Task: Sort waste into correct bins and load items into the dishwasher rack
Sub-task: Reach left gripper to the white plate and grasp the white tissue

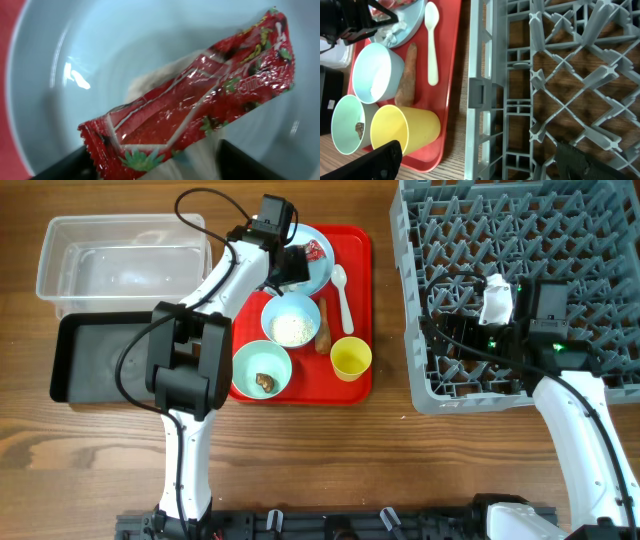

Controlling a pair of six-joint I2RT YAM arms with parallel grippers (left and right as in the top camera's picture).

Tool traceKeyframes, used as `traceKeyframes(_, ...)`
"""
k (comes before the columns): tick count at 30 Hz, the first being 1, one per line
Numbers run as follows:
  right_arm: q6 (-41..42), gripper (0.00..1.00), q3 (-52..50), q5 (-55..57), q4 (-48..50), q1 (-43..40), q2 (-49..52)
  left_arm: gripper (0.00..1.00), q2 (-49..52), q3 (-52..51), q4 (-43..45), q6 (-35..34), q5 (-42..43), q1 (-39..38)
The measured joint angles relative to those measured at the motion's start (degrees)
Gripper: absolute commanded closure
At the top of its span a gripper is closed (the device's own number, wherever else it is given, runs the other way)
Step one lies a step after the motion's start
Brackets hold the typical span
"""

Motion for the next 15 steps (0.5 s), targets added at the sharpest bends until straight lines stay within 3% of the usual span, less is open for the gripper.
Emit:
traceKeyframes(1,0.0,0.00,0.0,0.0,0.0,0.0,0.0,0.69,0.1,0.0,0.0,0.2,-0.2,0.1)
traceKeyframes(2,0.0,0.00,0.0,0.0,0.0,0.0,0.0,0.89,0.2,0.1,-0.1,0.1,-0.5,0.1)
traceKeyframes(3,0.0,0.00,0.0,0.0,0.0,0.0,0.0,0.96,0.3,0.1,0.0,0.0,-0.6,0.2)
traceKeyframes(15,0.0,0.00,0.0,0.0,0.0,0.0,0.0,0.96,-0.2,0.2,-1.4,-0.2,0.9,0.2)
